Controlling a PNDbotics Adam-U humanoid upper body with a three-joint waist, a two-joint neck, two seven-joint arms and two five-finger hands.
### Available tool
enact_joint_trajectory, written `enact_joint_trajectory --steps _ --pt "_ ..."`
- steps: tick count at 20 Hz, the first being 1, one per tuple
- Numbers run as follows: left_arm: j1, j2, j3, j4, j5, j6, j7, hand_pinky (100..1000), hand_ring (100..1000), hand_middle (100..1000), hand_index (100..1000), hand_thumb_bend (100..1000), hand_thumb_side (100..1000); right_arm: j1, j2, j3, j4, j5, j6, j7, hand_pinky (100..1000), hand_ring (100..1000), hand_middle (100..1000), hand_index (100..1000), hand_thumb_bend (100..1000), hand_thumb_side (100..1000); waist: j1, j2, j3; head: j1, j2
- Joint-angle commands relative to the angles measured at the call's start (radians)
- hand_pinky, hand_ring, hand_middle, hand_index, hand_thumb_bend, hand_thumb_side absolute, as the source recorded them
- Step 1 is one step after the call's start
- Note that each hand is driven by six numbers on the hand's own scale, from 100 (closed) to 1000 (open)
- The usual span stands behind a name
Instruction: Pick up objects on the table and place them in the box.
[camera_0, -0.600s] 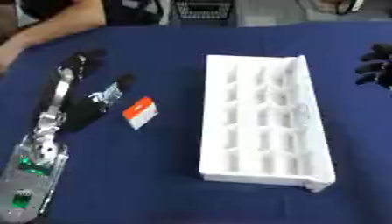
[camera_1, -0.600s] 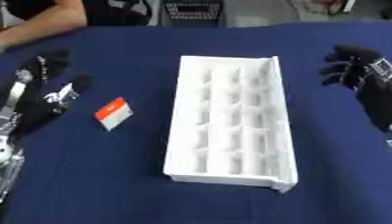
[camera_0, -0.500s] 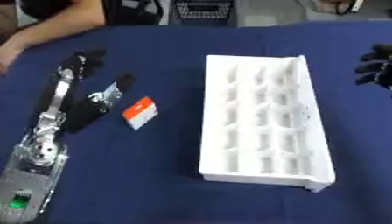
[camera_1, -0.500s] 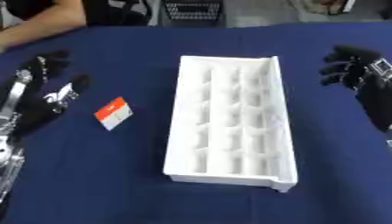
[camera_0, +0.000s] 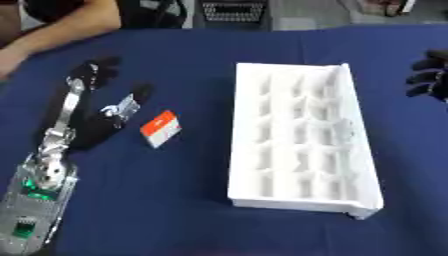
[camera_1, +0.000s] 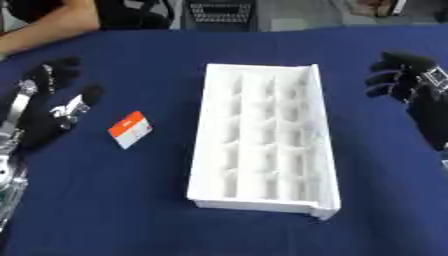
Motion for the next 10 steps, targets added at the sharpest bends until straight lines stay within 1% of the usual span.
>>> enact_joint_trajectory --steps 1,8,10 --pt "-0.007 0.013 0.005 -0.018 0.003 0.0 -0.007 893 858 849 881 685 597 -0.007 -0.026 -0.014 -0.013 -0.001 -0.004 -0.001 657 706 728 864 100 926 -0.003 -0.016 0.0 -0.005 -0.015" --pt "-0.007 0.016 0.007 -0.019 -0.001 0.008 -0.027 897 860 851 885 670 602 -0.005 -0.027 -0.014 -0.014 -0.001 -0.004 -0.001 657 706 728 864 100 926 -0.003 -0.015 0.001 -0.006 -0.015" --pt "-0.006 0.023 0.006 -0.015 -0.014 0.018 -0.029 896 860 851 886 672 610 -0.004 -0.027 -0.014 -0.014 -0.001 -0.004 -0.001 657 706 729 864 100 926 -0.002 -0.016 0.001 -0.006 -0.015"
